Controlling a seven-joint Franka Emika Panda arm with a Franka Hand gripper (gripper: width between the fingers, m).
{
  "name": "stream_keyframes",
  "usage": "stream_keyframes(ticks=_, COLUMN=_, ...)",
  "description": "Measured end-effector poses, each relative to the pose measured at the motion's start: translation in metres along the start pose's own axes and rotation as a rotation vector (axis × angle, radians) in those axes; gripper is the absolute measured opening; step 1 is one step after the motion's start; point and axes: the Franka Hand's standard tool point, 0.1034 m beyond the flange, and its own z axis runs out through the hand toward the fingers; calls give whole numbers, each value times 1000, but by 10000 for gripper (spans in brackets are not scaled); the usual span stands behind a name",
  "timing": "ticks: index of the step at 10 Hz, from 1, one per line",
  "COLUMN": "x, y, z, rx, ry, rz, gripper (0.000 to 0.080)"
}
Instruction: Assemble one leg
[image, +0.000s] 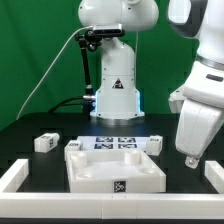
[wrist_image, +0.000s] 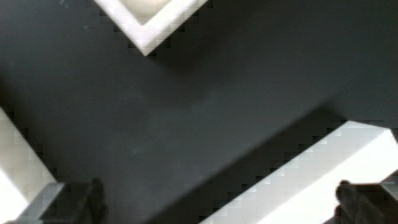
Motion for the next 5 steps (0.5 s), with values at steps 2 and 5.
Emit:
stream_keyframes(ticks=2, x=0, y=0, z=0, rx=0, ry=0, rz=0, gripper=650)
stream_keyframes(ticks=5, x=0, y=0, z=0, rx=0, ry=1, rz=1, gripper=650)
